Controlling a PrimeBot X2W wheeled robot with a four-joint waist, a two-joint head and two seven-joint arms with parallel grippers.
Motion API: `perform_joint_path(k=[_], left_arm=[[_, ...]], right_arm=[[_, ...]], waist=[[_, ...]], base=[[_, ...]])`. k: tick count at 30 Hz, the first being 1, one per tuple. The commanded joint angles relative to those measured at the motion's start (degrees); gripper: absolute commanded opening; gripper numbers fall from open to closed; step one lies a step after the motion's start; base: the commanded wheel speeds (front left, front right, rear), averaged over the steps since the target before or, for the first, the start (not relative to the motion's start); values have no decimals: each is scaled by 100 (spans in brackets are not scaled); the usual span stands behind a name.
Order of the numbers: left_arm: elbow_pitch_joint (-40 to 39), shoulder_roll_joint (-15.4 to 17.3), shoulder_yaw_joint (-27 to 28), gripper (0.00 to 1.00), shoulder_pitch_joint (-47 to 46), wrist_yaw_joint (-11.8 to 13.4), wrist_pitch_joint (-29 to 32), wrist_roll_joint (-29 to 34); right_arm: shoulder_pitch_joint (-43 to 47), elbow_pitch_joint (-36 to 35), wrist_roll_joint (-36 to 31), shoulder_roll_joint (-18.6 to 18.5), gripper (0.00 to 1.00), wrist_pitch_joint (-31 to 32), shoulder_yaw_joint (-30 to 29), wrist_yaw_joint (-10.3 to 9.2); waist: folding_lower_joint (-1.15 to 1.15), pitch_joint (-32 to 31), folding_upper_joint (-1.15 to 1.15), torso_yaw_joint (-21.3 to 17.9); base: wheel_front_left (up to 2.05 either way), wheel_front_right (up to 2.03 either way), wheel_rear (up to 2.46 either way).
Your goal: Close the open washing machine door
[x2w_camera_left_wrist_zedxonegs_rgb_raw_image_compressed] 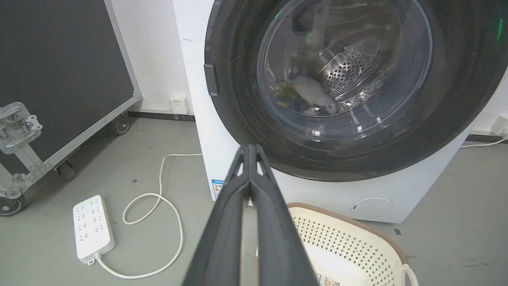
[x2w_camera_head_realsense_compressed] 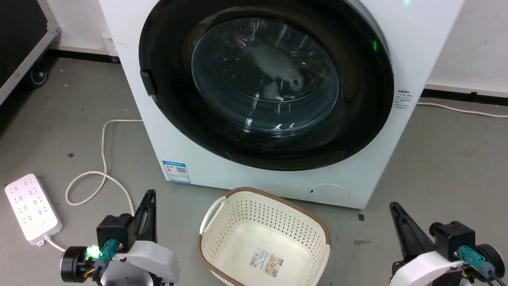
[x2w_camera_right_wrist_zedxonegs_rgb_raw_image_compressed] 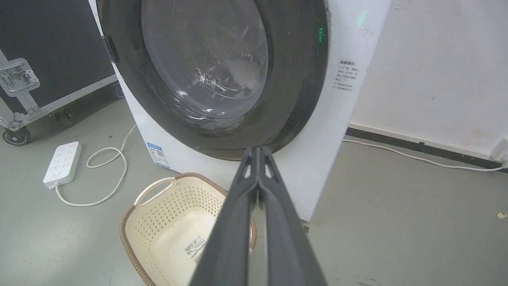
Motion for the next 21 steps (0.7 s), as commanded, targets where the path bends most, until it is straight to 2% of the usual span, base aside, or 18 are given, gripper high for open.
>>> perform_joint_path(k=[1,21], left_arm=[[-38,-45,39,0,111,-19,9,88],[-173,-248,198,0,214,-99,104,495]], right_arm=[[-102,-36,-61,-22,0,7,14,-3],[-149,-54,-187,-27,0,16,66,-3]], waist=[[0,1,0,5],[0,9,0,78]], base=[[0,0,0],[0,0,0]])
